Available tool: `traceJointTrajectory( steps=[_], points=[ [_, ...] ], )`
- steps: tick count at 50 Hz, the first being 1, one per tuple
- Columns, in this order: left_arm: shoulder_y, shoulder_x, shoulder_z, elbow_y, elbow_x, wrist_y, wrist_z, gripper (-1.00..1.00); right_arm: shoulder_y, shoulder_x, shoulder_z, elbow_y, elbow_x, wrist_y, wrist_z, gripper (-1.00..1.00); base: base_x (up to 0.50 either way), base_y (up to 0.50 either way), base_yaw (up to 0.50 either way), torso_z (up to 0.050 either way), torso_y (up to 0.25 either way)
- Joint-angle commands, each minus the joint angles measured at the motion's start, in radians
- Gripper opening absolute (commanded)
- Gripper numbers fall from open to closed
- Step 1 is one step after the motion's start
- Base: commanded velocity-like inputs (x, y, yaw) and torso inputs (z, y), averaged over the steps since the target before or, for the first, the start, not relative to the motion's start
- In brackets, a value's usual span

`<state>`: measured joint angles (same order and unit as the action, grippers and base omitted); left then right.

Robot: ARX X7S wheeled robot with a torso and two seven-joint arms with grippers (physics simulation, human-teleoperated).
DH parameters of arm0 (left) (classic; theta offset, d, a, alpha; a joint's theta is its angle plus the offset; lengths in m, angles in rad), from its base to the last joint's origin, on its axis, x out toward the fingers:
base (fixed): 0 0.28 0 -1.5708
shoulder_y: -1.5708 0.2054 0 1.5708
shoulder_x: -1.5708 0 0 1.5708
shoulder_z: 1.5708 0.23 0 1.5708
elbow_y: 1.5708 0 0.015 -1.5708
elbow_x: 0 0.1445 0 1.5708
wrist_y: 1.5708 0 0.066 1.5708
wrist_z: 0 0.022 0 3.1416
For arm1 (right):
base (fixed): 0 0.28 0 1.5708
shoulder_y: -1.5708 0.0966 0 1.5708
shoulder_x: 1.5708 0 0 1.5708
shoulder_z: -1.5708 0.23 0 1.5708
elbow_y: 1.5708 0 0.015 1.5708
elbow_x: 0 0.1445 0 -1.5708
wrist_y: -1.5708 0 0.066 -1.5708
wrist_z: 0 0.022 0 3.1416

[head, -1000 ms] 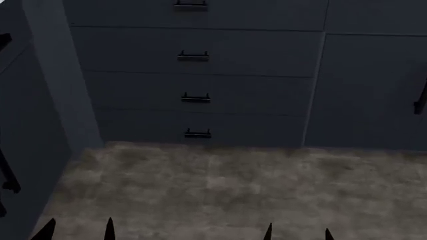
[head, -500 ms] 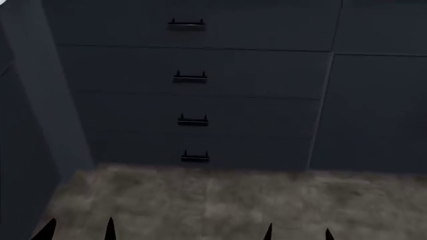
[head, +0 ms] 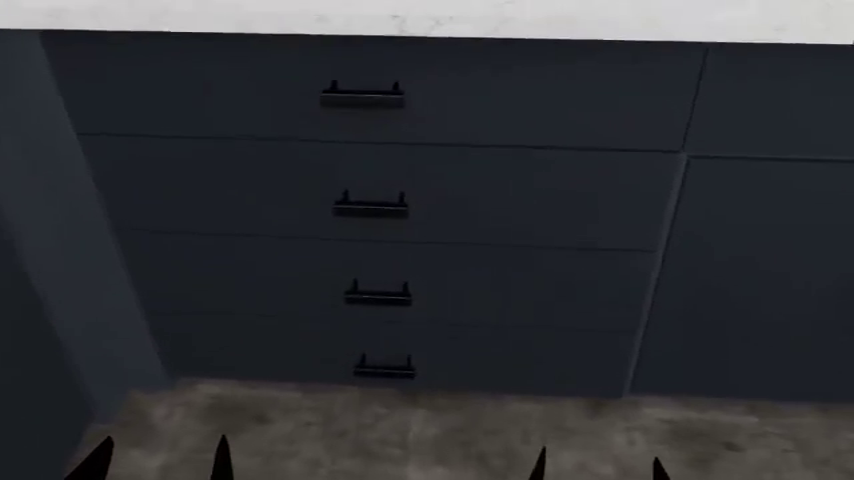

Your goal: Navigate to the shelves.

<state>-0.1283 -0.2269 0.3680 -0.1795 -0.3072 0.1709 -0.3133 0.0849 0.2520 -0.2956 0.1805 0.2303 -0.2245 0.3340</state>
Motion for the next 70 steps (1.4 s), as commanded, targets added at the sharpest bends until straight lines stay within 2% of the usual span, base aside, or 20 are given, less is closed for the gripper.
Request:
traceJointTrajectory(
  steps=[1,33,58,70],
  points=[
    [0.0,-0.001,0.005,0.001,-0.002,0.001,-0.004,1.0,0.0,0.004,-0.003,0.002,0.002,-0.005,0.002,1.0,0.02,-0.48,0.0,0.0,0.0],
    [-0.005,-0.007,0.016,-0.002,-0.013,0.004,-0.008,1.0,0.003,0.01,-0.013,0.005,0.006,-0.007,0.011,1.0,-0.05,-0.49,0.0,0.0,0.001],
    [-0.01,-0.009,0.023,-0.011,-0.02,0.008,-0.009,1.0,0.006,0.014,-0.018,0.009,0.015,-0.007,0.018,1.0,-0.29,-0.38,0.0,0.0,0.0],
    [-0.007,-0.014,0.028,0.001,-0.023,0.003,-0.015,1.0,-0.001,0.018,-0.02,-0.005,0.02,-0.005,0.023,1.0,-0.42,-0.11,0.0,0.0,0.0]
  ],
)
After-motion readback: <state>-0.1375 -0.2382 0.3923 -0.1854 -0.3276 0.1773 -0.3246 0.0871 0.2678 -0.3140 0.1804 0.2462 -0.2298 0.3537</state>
